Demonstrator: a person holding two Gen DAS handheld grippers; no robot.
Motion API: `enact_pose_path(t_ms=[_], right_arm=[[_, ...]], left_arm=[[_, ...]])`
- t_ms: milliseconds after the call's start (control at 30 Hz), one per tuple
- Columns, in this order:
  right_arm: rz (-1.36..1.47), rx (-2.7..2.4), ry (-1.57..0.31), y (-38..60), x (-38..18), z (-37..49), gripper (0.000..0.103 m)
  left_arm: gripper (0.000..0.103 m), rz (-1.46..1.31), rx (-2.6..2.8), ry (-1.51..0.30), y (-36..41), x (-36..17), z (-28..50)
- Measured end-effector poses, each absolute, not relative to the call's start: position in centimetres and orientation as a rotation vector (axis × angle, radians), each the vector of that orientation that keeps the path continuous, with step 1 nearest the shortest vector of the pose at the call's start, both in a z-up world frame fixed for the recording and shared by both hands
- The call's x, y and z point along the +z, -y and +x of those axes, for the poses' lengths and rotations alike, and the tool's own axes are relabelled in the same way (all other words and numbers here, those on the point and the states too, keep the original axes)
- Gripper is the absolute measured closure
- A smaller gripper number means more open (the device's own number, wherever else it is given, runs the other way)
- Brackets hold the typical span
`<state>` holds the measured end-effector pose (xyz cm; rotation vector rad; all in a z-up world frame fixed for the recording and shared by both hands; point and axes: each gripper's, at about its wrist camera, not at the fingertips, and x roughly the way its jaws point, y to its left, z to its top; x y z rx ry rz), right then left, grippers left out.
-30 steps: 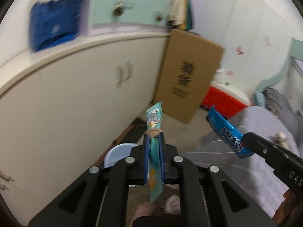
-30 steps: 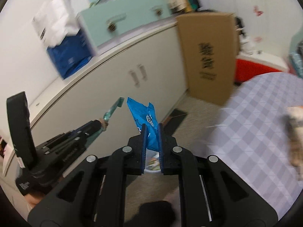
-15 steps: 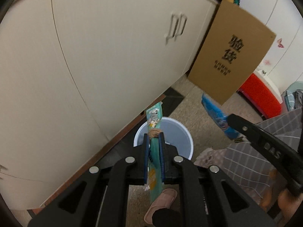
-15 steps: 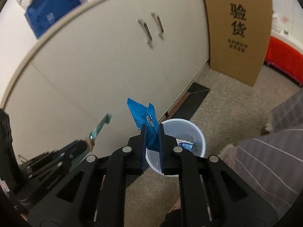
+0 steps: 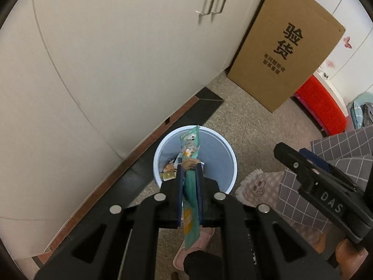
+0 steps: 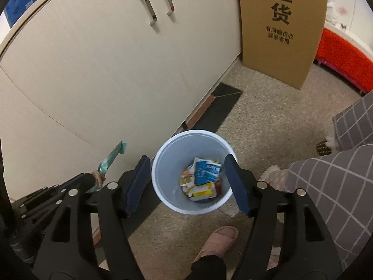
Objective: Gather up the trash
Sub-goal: 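Open the left gripper over the wastebasket to drop the teal stick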
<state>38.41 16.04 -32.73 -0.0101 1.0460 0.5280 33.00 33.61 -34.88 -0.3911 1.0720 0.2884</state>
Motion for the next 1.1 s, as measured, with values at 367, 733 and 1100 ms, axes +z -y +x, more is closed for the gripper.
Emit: enact_pose_path(t_ms=[367,733,1100], right_arm=[[0.064,0.400,-0.936,-12.3,-29.0,38.0,0.032],[0.205,0.342,-0.833,-8.9,-25.4,37.6,0.032],[0.193,0.405,-0.813,-9.5,-22.0,35.1,0.031]], left_arm=[[0.093,-0.362,0.238,-1.060,-31.2,-33.5,35.4],[0.025,-0.344,0.251,-1.003,-30.3,-29.7,37.6],[0.025,-0.340,0.336,-0.906,-30.7,-24.8,32.8]])
